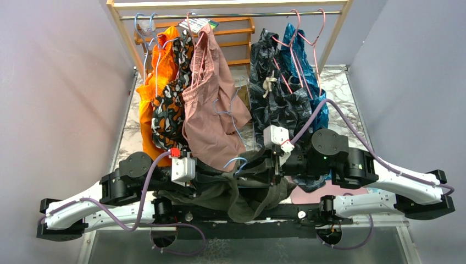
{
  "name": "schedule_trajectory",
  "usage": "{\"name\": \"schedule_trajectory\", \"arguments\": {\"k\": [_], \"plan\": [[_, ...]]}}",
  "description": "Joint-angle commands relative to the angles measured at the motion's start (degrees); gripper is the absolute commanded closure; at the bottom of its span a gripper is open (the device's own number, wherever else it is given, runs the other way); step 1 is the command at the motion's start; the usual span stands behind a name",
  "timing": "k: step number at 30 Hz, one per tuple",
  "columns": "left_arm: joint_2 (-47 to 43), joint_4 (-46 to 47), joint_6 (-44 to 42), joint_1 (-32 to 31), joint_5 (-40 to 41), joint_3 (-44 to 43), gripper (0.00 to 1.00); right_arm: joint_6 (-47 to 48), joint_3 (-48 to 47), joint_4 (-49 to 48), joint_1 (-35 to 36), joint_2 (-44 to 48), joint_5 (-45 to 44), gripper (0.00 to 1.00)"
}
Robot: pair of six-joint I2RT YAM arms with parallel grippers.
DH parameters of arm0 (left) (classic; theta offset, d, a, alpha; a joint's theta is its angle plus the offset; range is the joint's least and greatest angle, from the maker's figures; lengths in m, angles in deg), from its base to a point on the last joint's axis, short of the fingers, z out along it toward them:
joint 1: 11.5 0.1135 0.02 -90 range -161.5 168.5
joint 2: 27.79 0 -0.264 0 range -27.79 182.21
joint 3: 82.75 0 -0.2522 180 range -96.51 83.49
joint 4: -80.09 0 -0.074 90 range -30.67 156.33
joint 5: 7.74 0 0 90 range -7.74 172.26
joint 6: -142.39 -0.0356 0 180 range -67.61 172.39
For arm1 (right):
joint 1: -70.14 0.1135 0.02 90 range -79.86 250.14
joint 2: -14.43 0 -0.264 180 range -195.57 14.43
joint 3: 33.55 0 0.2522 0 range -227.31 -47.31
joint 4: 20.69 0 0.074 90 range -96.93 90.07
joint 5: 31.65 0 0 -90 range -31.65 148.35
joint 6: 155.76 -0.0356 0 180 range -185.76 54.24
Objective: Place the shorts on the hanger
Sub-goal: Hang the shorts on the hanger.
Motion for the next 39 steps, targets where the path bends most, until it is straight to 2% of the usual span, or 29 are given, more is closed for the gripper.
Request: {"name": "schedule_trajectory", "arguments": {"k": [1, 5, 7, 9, 12, 15, 20, 23, 26, 28, 32, 33, 37, 39], "plan": [[-0.62, 4.88, 0.61, 0.08, -1.80, -2.77, 1.00, -0.96, -1.15, -3.60, 0.05, -1.23, 1.27, 0.79], [-0.61, 5.00, 0.77, 0.10, -2.08, -2.85, 1.00, -1.32, -1.32, -3.86, 0.05, -1.99, 1.81, 0.81], [-0.57, 5.07, 0.66, 0.08, -2.01, -2.95, 1.00, -1.24, -1.53, -3.45, 0.04, -2.46, 2.34, 0.87], [-0.69, 5.04, 0.64, 0.09, -1.80, -3.03, 1.00, -1.21, -1.55, -3.24, 0.04, -2.54, 2.47, 0.98], [-1.17, 4.41, 0.53, 0.10, 0.15, -2.82, 1.00, -1.12, -0.43, -4.55, 0.04, -0.96, 1.00, 0.99], [-2.37, 3.05, 0.56, 0.10, 2.82, -2.37, 0.86, -0.57, -0.13, -4.46, 0.05, 1.25, -1.73, 0.99], [-4.39, -0.28, 0.67, 0.10, 6.97, -1.71, 0.86, 0.16, 0.31, -2.88, 0.04, 4.83, -5.46, 0.99], [-5.75, -0.48, 1.30, 0.10, 8.10, -1.07, 0.72, 0.22, 0.28, -1.54, 0.07, 6.08, -6.42, 0.99], [-6.10, -0.42, 1.43, 0.09, 8.77, -0.97, 0.68, 0.24, 0.39, -1.04, 0.06, 6.62, -6.61, 0.99], [-6.01, -0.45, 1.35, 0.10, 8.95, -0.93, 0.68, 0.37, 0.32, -0.73, 0.10, 6.81, -7.10, 0.99], [-5.76, -2.02, 1.31, 0.10, 9.87, -1.42, 0.79, 0.86, -0.20, 0.06, 0.04, 7.32, -8.09, 0.99], [-5.89, -2.41, 1.40, 0.11, 10.13, -1.57, 0.79, 0.94, -0.41, 0.41, 0.04, 7.48, -8.33, 0.99], [-7.22, -3.62, 1.86, 0.10, 11.88, -3.16, 0.56, 1.60, -1.63, 2.15, 0.06, 8.11, -9.32, 0.99], [-8.75, -4.58, 2.21, 0.10, 13.85, -3.90, 0.55, 1.85, -2.17, 3.00, 0.04, 8.47, -9.87, 0.99]]}}
